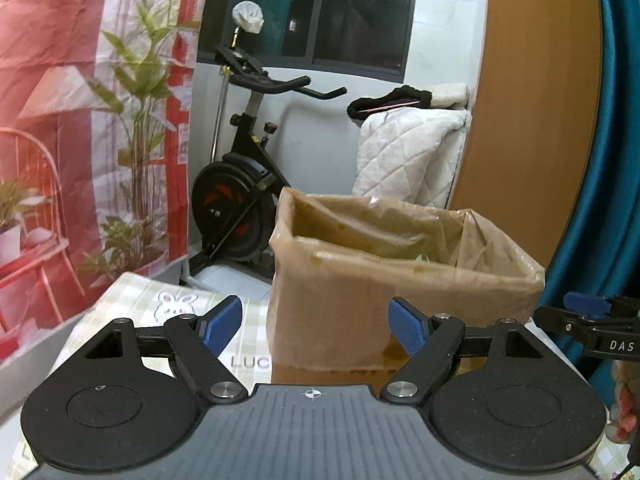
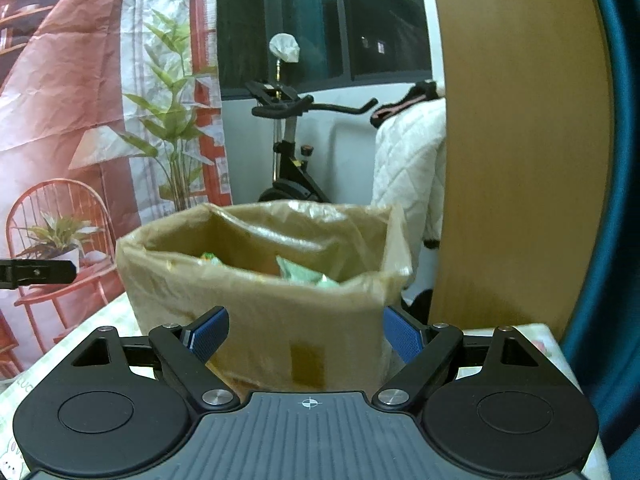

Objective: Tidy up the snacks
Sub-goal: 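Lower the left tool to the blue-wrapped bar while the right tool reaches the red jerky packet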

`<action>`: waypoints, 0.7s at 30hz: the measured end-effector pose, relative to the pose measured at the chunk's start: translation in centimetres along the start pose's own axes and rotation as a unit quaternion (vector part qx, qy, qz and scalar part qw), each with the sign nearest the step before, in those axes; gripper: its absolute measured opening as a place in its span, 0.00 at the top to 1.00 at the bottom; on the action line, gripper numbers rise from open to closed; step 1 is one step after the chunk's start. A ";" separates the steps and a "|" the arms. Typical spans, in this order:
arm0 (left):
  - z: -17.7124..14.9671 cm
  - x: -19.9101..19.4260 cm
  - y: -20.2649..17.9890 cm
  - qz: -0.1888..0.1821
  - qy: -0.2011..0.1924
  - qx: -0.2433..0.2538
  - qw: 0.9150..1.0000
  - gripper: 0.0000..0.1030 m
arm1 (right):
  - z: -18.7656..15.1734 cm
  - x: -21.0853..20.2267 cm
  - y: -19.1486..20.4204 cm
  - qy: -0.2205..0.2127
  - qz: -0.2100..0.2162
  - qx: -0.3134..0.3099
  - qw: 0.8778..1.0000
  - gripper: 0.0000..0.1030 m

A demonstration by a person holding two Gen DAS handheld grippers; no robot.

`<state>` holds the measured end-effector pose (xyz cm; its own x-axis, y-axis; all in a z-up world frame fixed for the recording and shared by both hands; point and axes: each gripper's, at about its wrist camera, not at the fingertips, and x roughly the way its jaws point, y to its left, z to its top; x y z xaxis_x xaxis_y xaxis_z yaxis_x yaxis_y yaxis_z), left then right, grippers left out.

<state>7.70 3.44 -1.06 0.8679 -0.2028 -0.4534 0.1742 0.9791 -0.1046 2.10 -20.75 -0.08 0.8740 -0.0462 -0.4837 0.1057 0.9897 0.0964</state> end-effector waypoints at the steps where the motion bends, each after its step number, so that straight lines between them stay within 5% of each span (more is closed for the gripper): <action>1: -0.3 -0.1 0.0 0.002 0.001 -0.001 1.000 0.20 | -0.5 -0.1 -0.1 0.002 -0.001 0.002 1.000 0.21; 21: -6.6 -0.2 0.8 0.016 0.058 -0.035 0.998 0.21 | -8.4 0.0 -0.1 0.061 -0.012 0.009 0.998 0.21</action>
<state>4.63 4.17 -6.93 0.8116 -0.1759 -0.5572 0.1106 0.9826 -0.1490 -1.93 -19.73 -7.41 0.8073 -0.0526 -0.5877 0.1362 0.9857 0.0989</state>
